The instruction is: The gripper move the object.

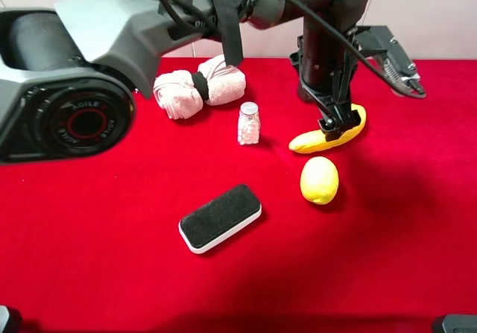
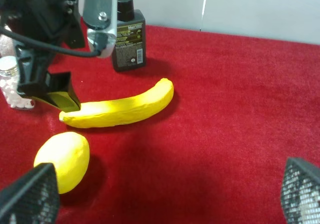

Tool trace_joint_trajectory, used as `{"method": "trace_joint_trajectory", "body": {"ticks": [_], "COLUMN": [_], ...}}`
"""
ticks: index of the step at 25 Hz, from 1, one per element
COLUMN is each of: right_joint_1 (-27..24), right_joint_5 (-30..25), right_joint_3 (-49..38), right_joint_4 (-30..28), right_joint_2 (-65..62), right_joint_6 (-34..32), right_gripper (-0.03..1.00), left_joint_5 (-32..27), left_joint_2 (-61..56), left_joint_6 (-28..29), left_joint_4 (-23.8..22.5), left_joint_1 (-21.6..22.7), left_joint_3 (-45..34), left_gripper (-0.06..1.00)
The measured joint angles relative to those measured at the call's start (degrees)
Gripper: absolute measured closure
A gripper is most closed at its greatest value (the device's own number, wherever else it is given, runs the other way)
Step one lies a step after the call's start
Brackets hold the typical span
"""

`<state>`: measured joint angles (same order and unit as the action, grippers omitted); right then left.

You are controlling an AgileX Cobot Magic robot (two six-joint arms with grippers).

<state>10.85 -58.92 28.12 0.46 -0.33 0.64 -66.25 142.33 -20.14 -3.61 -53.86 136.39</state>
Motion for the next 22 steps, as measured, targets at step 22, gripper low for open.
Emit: {"method": "trace_joint_trajectory", "body": {"ticks": [22], "right_joint_1": [0.0], "right_joint_5": [0.0], "right_joint_3": [0.0], "right_joint_4": [0.0], "right_joint_2": [0.0], "right_joint_6": [0.0], "right_gripper": [0.27], "left_joint_5": [-2.9], "left_joint_2": [-20.5], "left_joint_6": [3.9], "left_joint_4": [3.6], "left_joint_1": [-2.1], "left_joint_3": [-5.8], "left_gripper": [-0.05]}}
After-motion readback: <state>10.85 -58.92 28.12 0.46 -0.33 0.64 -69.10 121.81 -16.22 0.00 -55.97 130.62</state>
